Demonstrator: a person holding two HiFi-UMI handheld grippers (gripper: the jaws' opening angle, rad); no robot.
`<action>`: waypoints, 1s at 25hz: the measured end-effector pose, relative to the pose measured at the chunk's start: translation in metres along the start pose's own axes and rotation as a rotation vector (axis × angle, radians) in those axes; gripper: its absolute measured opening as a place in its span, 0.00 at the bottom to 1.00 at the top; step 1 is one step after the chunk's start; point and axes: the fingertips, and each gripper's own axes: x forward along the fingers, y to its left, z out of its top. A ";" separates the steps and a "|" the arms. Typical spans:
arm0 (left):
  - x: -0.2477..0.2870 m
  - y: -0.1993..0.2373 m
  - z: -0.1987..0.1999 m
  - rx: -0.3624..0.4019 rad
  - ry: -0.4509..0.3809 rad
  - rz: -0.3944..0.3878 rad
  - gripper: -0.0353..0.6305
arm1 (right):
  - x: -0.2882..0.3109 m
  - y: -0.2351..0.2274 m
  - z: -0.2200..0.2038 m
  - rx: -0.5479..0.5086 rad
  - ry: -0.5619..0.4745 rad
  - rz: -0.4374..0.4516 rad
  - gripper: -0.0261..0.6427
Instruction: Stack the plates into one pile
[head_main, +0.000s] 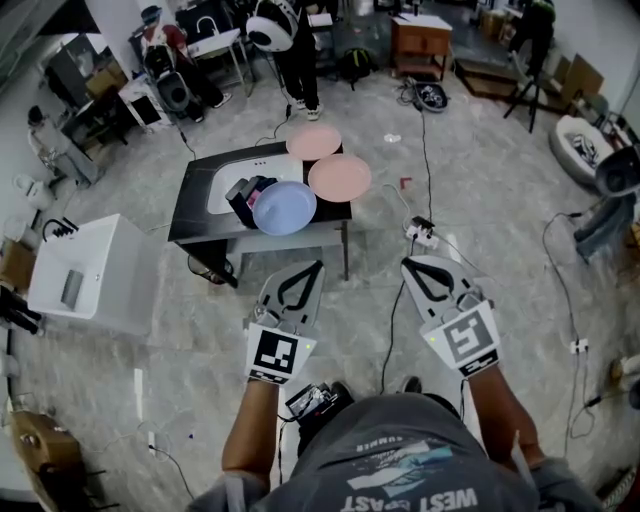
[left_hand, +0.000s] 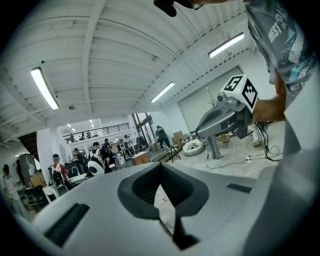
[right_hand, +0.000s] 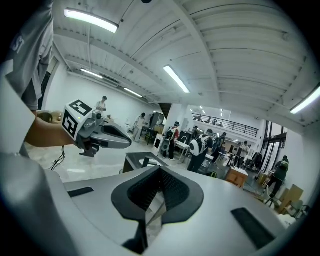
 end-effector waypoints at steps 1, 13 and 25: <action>-0.001 0.001 -0.002 -0.003 -0.001 -0.001 0.06 | 0.001 0.001 0.001 0.010 -0.005 -0.002 0.08; -0.017 0.030 -0.026 -0.018 -0.009 -0.019 0.06 | 0.032 0.029 0.014 0.012 -0.022 -0.048 0.08; -0.001 0.055 -0.031 -0.005 0.023 0.029 0.06 | 0.065 0.010 0.017 0.012 -0.033 -0.011 0.08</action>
